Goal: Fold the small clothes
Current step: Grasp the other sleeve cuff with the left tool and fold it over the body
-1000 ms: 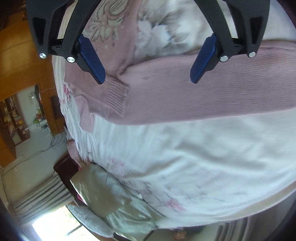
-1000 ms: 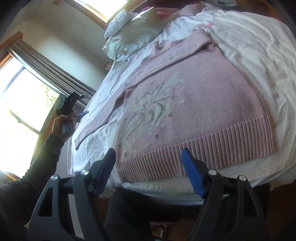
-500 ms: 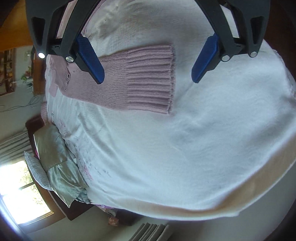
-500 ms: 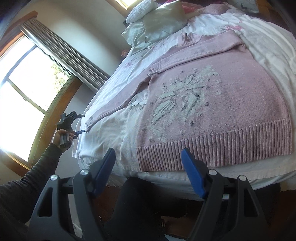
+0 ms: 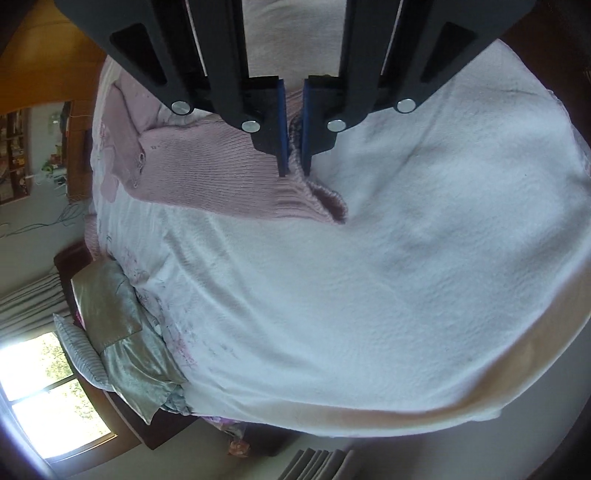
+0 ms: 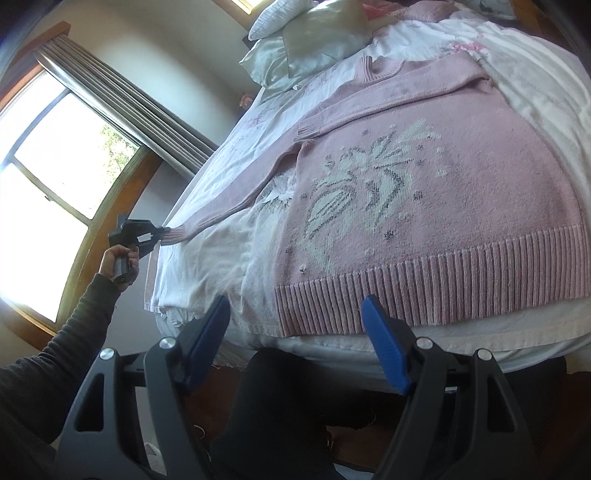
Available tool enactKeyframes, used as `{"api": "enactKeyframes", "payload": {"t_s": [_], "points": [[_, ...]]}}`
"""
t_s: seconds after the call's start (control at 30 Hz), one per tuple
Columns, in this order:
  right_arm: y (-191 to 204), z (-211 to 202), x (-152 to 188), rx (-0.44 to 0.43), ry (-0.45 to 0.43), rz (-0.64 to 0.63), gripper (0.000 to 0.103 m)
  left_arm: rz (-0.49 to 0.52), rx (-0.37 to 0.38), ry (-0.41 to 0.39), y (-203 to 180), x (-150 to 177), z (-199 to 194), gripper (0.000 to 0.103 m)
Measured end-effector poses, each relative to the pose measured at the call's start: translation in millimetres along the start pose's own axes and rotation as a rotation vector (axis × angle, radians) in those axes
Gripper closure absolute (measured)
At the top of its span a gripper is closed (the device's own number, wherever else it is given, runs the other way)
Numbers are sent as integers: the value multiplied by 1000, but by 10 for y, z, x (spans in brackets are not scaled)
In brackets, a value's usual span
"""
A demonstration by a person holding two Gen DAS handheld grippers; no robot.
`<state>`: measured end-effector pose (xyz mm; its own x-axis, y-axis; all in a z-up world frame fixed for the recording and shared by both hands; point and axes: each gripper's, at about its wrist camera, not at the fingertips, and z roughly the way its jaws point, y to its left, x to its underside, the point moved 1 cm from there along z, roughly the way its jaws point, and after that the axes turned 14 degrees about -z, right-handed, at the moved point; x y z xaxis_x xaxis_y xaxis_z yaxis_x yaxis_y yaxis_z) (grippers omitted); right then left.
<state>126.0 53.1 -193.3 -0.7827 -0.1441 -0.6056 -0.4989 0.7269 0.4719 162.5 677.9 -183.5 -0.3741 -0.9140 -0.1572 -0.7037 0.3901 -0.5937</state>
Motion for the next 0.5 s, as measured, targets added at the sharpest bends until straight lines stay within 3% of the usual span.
{"api": "enactKeyframes", "payload": {"t_s": [0.1,0.27,0.4,0.5], "points": [[-60,-36,-35,1,-14,2,29,79,75,-18,-635,11,-133,97],[-250,-139,-151,10,-50,20,29,266,181,-6,-2126,272,-106,97],[-465,-243,-202,12,-83,62,29,428,198,39,-3234,758,233,97],[-655,-281,-203,18,-95,97,29,515,194,97,-3845,1218,688,97]]}}
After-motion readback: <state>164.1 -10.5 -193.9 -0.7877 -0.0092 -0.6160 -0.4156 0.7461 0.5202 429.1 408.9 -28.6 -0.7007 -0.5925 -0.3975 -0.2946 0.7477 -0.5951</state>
